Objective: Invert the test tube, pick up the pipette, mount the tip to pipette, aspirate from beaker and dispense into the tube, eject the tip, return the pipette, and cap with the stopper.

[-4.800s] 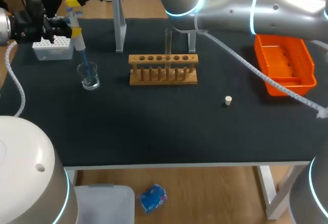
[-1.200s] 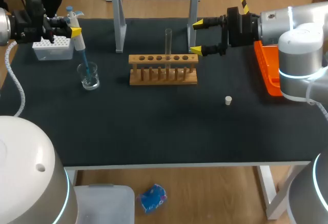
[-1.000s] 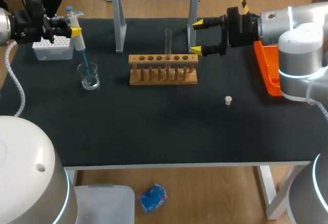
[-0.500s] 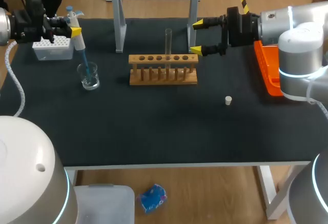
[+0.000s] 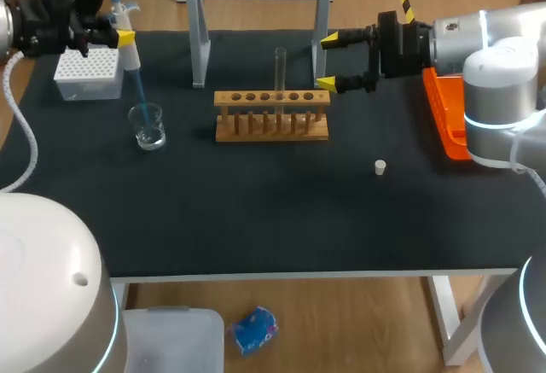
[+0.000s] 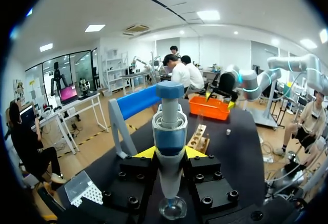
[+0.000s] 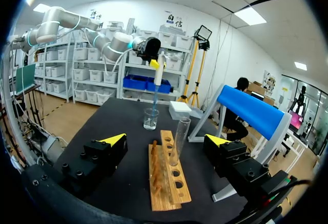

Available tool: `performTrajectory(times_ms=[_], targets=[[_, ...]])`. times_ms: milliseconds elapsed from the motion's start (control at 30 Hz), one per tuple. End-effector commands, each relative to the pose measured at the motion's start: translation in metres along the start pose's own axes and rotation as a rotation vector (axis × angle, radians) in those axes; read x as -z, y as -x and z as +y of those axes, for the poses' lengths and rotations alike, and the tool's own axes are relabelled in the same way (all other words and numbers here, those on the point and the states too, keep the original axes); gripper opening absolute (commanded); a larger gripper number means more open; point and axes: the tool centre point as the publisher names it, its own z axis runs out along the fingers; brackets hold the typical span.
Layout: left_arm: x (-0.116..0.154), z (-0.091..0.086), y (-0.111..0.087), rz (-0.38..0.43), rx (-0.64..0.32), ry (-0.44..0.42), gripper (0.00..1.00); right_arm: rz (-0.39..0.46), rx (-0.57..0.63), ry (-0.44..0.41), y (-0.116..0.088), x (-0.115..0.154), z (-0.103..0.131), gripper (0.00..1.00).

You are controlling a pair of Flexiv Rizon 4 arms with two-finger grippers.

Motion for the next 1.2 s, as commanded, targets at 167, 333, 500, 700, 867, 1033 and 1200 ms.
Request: performTrajectory(times_ms=[167, 333, 500, 700, 867, 1033, 1200], targets=[[0.017, -0.025, -0.011, -0.016, -0.021, 0.002, 0.00, -0.002, 0.001, 0.001, 0.000, 0.000, -0.001, 1.00], [0.021, -0.034, -0.014, -0.030, -0.024, 0.039, 0.00, -0.002, 0.001, 0.001, 0.000, 0.000, -0.001, 1.00], [0.026, -0.044, -0.018, -0.044, -0.031, 0.023, 0.00, -0.002, 0.001, 0.001, 0.000, 0.000, -0.001, 1.00], [0.026, -0.044, -0.018, -0.044, -0.031, 0.023, 0.00, -0.002, 0.001, 0.001, 0.000, 0.000, -0.001, 1.00], [0.026, -0.044, -0.018, -0.044, -0.031, 0.023, 0.00, -0.002, 0.001, 0.001, 0.000, 0.000, -0.001, 1.00], [0.026, -0.044, -0.018, -0.044, -0.031, 0.023, 0.00, -0.002, 0.001, 0.001, 0.000, 0.000, -0.001, 1.00], [0.025, -0.054, -0.022, -0.033, -0.042, 0.019, 0.00, -0.002, 0.001, 0.001, 0.000, 0.000, -0.001, 1.00]])
